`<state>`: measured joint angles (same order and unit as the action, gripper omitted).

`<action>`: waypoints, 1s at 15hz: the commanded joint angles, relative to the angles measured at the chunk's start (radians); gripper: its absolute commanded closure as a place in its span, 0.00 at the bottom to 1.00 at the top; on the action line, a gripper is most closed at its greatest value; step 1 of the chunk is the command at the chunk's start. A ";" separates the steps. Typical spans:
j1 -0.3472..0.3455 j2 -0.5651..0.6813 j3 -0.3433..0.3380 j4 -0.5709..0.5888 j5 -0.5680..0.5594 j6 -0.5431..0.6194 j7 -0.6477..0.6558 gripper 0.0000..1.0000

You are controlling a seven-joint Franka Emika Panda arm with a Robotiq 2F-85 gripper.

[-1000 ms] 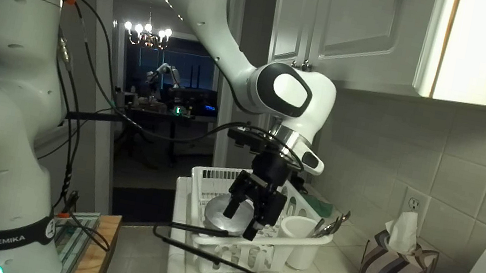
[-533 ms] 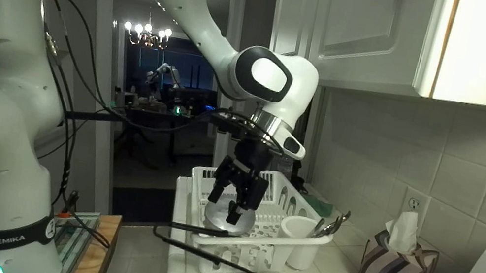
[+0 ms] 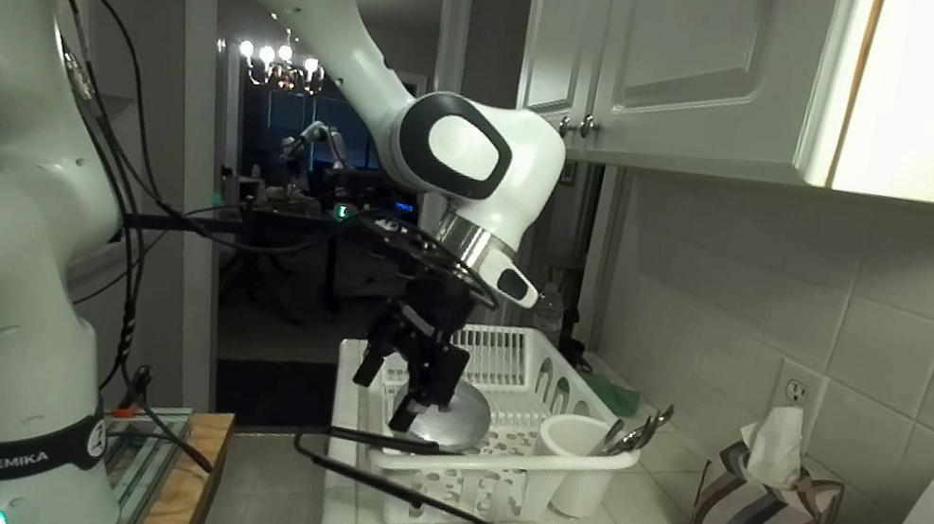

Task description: Put the black tongs on the dishrack.

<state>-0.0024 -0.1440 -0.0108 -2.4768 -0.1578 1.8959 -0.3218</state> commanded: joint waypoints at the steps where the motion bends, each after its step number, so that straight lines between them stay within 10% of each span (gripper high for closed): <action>1: 0.020 -0.083 0.001 -0.095 0.006 0.040 -0.038 0.00; 10: 0.039 -0.069 0.008 -0.137 -0.054 0.039 -0.061 0.00; 15: 0.035 -0.050 0.012 -0.140 -0.127 0.037 -0.054 0.50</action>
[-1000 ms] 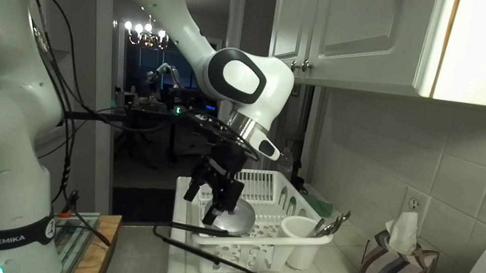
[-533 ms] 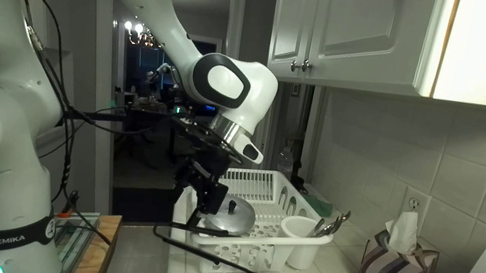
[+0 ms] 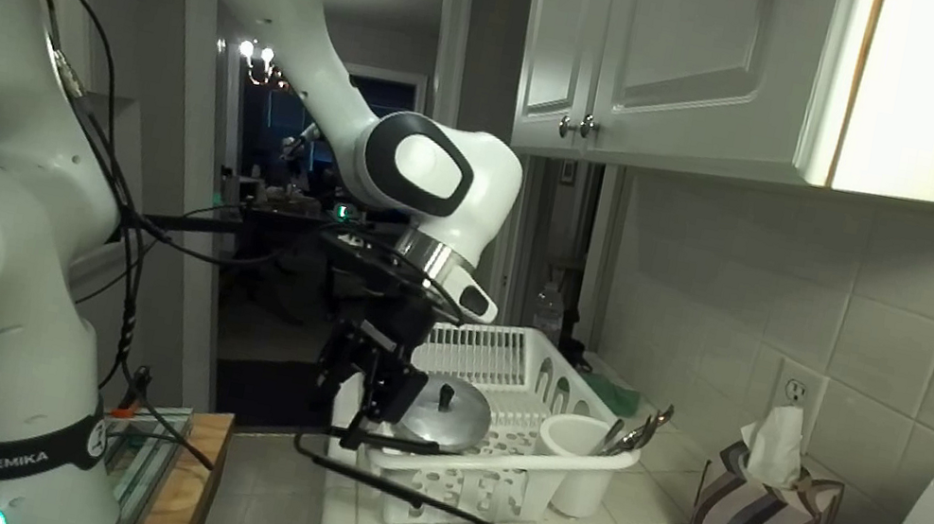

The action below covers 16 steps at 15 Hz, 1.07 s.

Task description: Put the black tongs on the dishrack.

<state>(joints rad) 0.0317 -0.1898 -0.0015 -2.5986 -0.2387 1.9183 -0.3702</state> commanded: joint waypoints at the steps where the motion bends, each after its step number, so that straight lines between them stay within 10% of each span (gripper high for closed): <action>1: 0.001 -0.003 0.002 -0.018 -0.054 0.017 -0.003 0.56; 7: -0.004 0.022 -0.006 0.007 -0.045 0.032 0.010 0.98; 14: -0.011 0.023 -0.016 0.029 -0.047 0.039 0.014 1.00; 15: -0.011 0.024 -0.015 0.031 -0.050 0.042 0.011 0.74; 16: -0.011 0.024 -0.016 0.032 -0.048 0.043 0.008 0.72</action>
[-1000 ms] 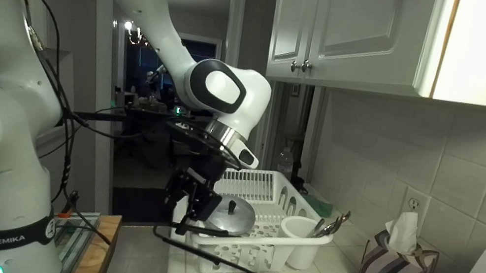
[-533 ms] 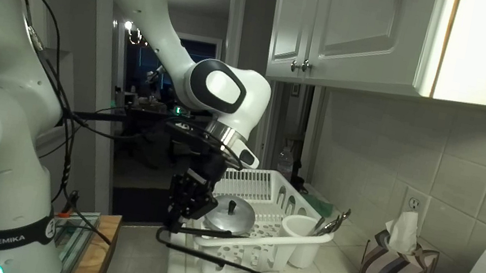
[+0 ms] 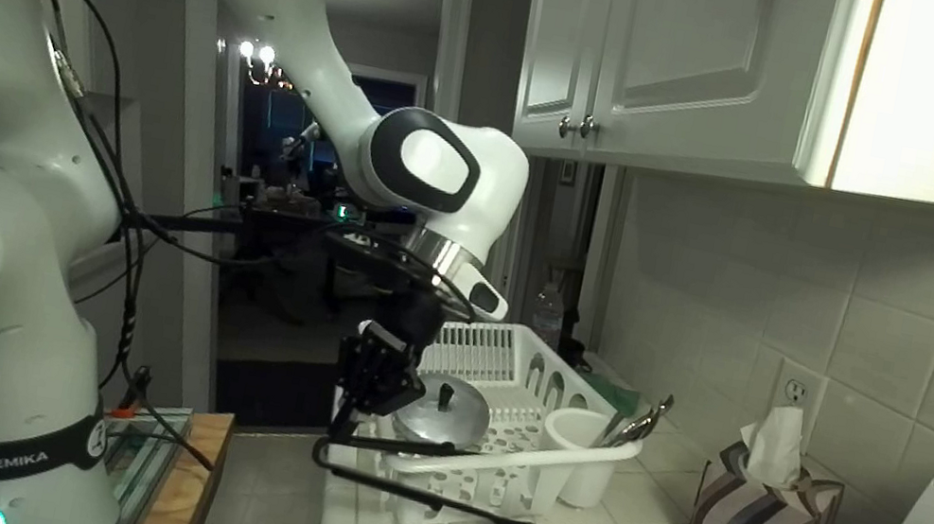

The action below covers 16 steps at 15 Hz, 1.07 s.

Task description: Put the black tongs on the dishrack.

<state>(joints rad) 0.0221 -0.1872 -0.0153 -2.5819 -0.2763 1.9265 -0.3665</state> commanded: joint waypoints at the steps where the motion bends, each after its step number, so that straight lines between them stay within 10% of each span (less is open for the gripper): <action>1: -0.002 0.016 -0.002 0.012 -0.008 0.040 0.002 0.67; 10: 0.006 0.012 0.001 -0.015 -0.002 0.121 -0.023 0.04; 16: 0.009 0.021 0.002 -0.017 0.011 0.187 -0.026 0.00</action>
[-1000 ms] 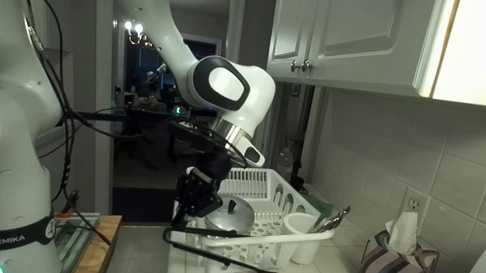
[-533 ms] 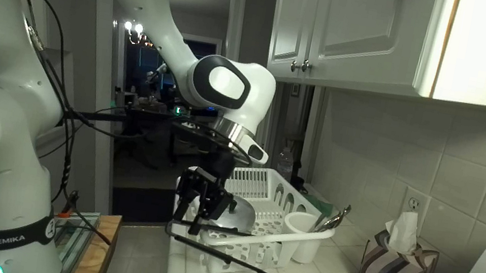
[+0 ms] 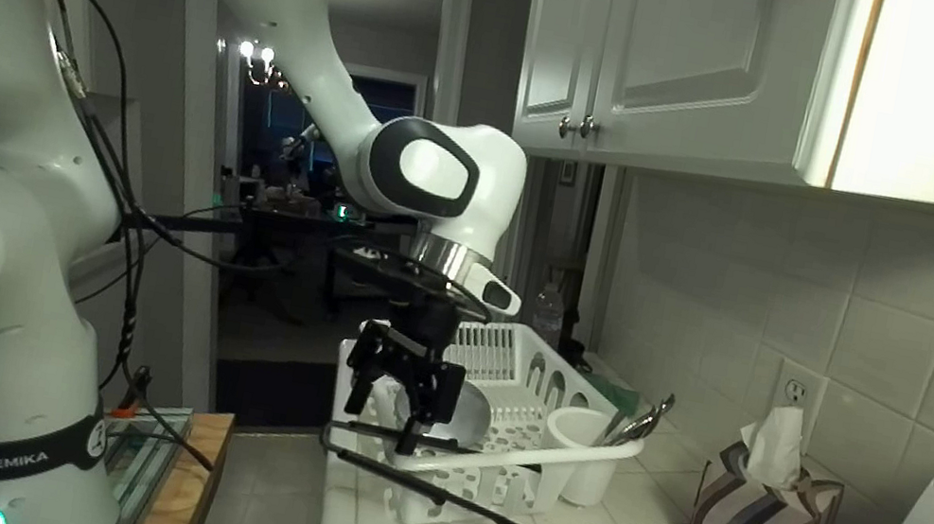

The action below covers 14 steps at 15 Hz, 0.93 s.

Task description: Put the black tongs on the dishrack.

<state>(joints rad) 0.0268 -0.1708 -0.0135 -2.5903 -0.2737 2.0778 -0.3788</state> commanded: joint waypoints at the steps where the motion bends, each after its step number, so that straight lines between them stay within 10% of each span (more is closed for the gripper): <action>1: 0.007 0.009 0.004 -0.011 0.003 0.042 -0.013 0.00; 2: 0.009 0.015 0.009 -0.011 -0.005 0.044 -0.009 0.00; 3: 0.011 0.026 0.012 -0.009 -0.007 0.046 -0.005 0.25; 14: 0.001 0.080 0.011 0.057 0.013 0.035 -0.004 0.96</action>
<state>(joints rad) 0.0356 -0.1008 0.0010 -2.5732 -0.2725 2.1198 -0.3774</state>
